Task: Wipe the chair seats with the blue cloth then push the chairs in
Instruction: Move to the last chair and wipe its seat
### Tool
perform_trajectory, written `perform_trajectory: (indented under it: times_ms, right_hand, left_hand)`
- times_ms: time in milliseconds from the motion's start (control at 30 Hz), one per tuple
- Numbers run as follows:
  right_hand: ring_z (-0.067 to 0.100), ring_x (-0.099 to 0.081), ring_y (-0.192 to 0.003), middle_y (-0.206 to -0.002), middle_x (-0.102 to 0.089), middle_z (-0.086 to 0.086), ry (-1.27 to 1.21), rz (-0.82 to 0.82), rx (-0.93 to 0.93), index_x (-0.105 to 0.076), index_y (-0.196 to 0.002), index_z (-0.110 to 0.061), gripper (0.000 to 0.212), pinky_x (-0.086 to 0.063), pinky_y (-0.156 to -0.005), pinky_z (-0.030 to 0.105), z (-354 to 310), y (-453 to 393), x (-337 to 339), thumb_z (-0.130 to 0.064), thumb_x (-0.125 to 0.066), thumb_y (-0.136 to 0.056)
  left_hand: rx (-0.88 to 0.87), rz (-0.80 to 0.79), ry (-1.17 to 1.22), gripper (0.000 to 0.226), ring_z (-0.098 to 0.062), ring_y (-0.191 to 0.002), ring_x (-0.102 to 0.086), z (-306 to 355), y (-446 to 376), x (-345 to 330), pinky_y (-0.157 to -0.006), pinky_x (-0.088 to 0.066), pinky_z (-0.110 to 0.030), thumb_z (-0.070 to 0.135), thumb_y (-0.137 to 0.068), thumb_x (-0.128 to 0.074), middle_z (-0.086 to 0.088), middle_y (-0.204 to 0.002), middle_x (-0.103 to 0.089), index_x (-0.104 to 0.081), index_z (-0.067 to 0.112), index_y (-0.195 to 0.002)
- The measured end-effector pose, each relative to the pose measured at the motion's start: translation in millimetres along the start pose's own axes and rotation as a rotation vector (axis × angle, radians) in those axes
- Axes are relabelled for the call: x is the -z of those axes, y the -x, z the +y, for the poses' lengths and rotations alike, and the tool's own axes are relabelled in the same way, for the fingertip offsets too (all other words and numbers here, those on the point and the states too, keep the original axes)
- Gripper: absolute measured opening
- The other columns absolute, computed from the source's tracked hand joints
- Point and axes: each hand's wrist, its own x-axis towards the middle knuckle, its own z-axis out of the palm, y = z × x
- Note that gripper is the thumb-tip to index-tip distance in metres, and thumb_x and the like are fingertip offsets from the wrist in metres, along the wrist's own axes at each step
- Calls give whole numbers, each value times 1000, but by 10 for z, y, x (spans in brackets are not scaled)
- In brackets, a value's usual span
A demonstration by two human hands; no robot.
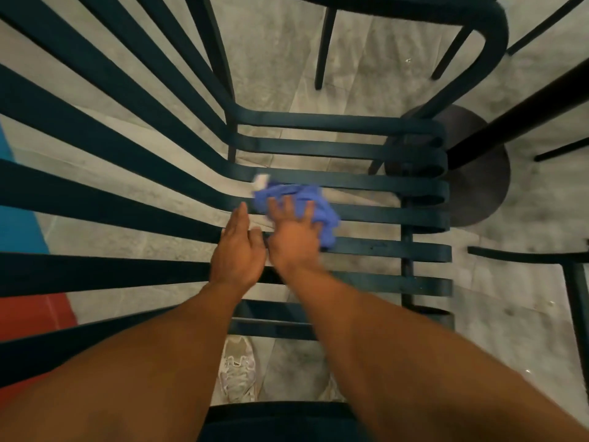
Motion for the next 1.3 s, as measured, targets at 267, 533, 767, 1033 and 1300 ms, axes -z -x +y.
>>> perform_trajectory:
  times_ms: [267,533,767,1033,1300]
  right_hand:
    - [29,-5,-148,-161,-7,-9,290,-206,579,-14,-149,-44,81,-13,-116,52,643,95,112,-8,-57,-90]
    - [26,-48,-126,-147,-41,20,34,-102,110,-20,-143,-31,64,-43,-100,45,2742,883,971,-4,-52,-94]
    - [27,1,-148,-161,1,-4,36,-225,294,-4,-151,-33,70,-2,-119,51,1140,903,110,-11,-42,-97]
    - [34,-7,-147,-159,-21,3,204,-273,739,-30,-149,-28,58,-4,-119,55,360,426,-391,-32,-50,-96]
    - [21,24,-141,-160,-3,-14,503,-536,849,-15,-148,-44,66,9,-115,60,2122,860,554,-19,-48,-97]
  left_hand:
    - [-38,-35,-122,53,-33,-136,-41,-30,48,100,-109,-34,-48,43,-103,-26,-8,-152,-39,-26,22,-151]
    - [-95,-239,-337,52,-23,-149,-3,5,89,90,-118,-4,-37,37,-105,-18,-3,-162,-9,-20,18,-153]
    - [-42,-317,-319,51,-23,-149,4,15,19,58,-118,0,-38,35,-106,-14,-2,-163,-2,-15,19,-154]
    - [-94,-334,-421,55,-24,-149,3,-14,-116,-30,-119,1,-42,37,-104,-24,-5,-163,-3,-14,15,-154]
    - [-72,-332,-648,80,-35,-147,10,-16,122,-260,-119,-9,-51,48,-99,-40,-10,-159,21,10,18,-153]
